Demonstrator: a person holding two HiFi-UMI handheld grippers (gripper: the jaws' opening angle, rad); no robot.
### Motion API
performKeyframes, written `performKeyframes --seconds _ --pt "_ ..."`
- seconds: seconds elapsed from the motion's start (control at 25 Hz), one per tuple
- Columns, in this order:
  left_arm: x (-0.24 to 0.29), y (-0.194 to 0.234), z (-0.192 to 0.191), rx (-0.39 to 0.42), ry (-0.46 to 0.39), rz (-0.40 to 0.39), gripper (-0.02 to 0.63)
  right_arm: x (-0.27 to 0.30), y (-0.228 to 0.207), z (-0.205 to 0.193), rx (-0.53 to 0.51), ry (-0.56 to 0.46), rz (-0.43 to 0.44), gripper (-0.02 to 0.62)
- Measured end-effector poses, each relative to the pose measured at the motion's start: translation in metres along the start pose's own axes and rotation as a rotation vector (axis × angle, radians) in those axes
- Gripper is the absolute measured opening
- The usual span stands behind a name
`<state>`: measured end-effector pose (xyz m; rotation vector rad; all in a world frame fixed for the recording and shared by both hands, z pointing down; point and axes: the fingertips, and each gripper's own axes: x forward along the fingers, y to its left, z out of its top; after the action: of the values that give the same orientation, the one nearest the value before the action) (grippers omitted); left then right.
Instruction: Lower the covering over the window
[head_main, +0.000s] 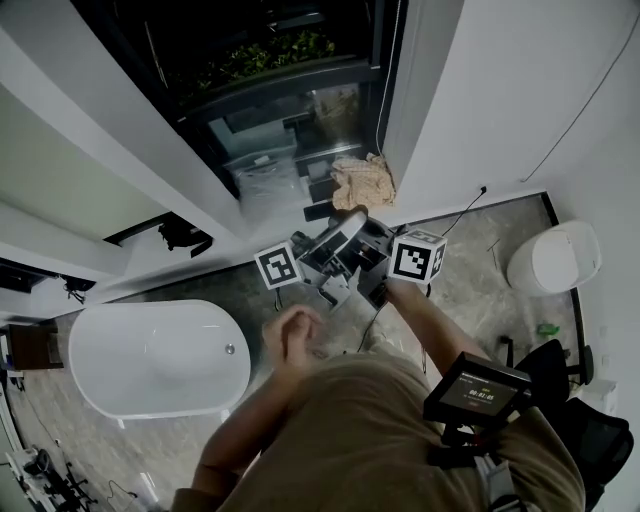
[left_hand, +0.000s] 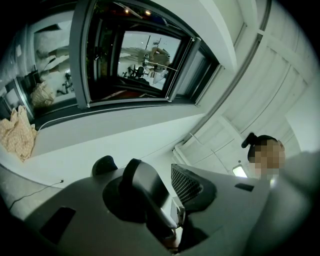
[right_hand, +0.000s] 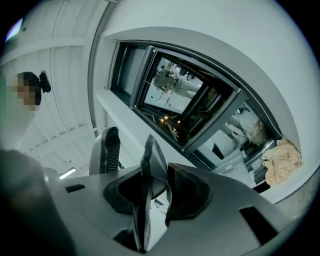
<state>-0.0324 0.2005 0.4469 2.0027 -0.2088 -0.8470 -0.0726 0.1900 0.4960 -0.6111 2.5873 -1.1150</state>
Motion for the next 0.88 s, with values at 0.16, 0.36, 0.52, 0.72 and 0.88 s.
performKeyframes --seconds 0.16,0.36,0.52,0.72,0.88 --pt "0.002 -0.002 -0.003 -0.006 0.016 -0.043 0.145 -0.003 -0.003 0.002 0.001 -0.005 -0.004 0.121" --pt "-0.005 -0.022 0.0 -0.002 0.004 -0.174 0.279 0.0 0.002 -0.002 -0.016 0.004 -0.005 0.121" --pt "-0.004 -0.027 0.002 0.019 -0.003 -0.135 0.278 0.003 0.01 0.0 -0.008 -0.008 0.018 0.121" --pt "-0.004 -0.03 0.003 0.047 -0.006 -0.113 0.278 0.005 0.015 0.001 -0.004 -0.009 0.042 0.121" --pt "-0.006 -0.028 0.0 0.034 0.022 -0.128 0.279 0.003 0.012 -0.001 0.002 -0.018 0.031 0.121"
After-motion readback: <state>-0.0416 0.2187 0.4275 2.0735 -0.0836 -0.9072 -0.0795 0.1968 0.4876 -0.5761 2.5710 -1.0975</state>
